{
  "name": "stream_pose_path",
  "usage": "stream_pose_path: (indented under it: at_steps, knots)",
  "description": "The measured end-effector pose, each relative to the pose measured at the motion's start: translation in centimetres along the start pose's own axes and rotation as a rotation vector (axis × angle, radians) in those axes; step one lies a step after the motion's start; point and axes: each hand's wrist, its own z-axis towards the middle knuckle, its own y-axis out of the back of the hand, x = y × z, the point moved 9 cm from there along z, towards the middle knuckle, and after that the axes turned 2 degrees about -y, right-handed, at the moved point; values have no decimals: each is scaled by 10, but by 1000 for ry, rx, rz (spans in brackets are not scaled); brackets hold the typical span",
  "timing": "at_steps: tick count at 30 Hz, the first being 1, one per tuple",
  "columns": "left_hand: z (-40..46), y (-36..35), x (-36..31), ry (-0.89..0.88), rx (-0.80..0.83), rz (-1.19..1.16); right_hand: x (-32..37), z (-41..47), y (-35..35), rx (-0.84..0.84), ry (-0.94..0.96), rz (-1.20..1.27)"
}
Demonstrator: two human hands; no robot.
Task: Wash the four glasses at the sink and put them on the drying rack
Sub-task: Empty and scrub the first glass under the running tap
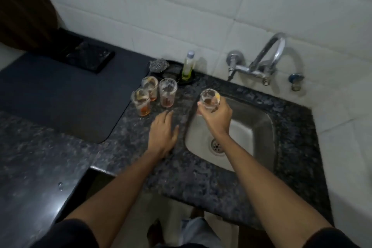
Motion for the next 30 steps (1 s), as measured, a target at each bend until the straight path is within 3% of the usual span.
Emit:
stream_pose_path:
  at_steps: [4,11,19,30]
  knots:
    - [73,-3,-93,-93,-79,-190,-14,43,67,-121,-26,-31]
    - [174,-27,-179,52,-6,-383,-27,99,121,-214,-3,-49]
    - [231,-84,-167,356,169,-389,-40,121,118,-179,-30,-22]
    - [236,-97,-156,427,136,-464,-46,117,114,-204,-109,-16]
